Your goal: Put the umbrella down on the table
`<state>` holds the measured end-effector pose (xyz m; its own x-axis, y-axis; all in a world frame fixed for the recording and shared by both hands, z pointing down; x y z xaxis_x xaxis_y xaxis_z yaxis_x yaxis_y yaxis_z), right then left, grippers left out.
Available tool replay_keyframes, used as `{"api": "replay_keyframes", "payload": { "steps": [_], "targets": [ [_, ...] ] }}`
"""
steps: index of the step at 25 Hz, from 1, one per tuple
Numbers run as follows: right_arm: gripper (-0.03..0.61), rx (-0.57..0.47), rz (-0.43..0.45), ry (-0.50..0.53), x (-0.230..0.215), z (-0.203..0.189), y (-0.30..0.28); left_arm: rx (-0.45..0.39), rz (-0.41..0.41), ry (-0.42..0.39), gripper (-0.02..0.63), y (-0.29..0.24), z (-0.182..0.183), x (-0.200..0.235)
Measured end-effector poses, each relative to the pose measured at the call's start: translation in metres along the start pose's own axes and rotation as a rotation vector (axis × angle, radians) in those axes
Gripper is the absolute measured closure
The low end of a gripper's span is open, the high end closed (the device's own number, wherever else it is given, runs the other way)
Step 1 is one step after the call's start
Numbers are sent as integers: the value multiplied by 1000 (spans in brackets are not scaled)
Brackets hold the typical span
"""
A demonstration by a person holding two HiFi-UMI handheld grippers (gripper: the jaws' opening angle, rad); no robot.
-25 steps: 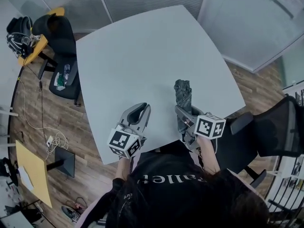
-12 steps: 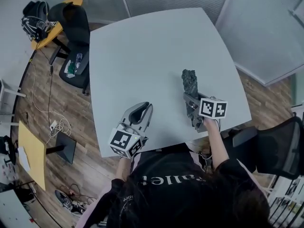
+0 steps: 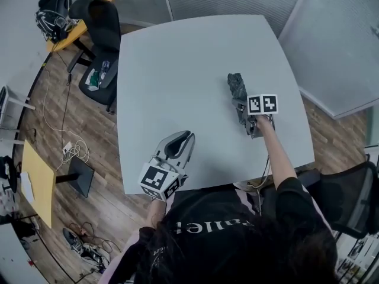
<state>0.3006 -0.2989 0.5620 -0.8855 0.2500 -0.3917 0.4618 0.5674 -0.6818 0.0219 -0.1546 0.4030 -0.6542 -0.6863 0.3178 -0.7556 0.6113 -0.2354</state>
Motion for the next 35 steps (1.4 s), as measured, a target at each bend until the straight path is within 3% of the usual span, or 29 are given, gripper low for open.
{"api": "replay_keyframes", "payload": {
  "steps": [11, 20, 26, 32, 35],
  "targets": [
    [347, 165, -41, 147, -46, 55, -73, 6, 96, 46, 557, -2, -2, 20],
    [347, 260, -72, 156, -68, 53, -112, 1, 122, 79, 556, -14, 3, 34],
    [347, 215, -71, 142, -69, 49, -122, 6, 138, 97, 557, -16, 4, 44],
    [333, 195, -90, 222, -63, 43, -123, 13, 131, 105, 556, -21, -1, 44],
    [316, 173, -101, 215, -61, 44, -121, 8, 121, 104, 557, -22, 1, 44]
  ]
}}
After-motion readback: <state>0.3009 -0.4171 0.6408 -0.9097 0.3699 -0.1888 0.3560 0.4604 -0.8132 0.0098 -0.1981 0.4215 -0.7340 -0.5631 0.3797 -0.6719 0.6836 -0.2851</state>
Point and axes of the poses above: the fingertips, and each gripper's own axes: y backward along the fingers, x to its left, z out of its top, the point moved 6 cm from there along y, backward along the fingers, and after that the axes turned 7 degrees about y, right-handed, at the moved point
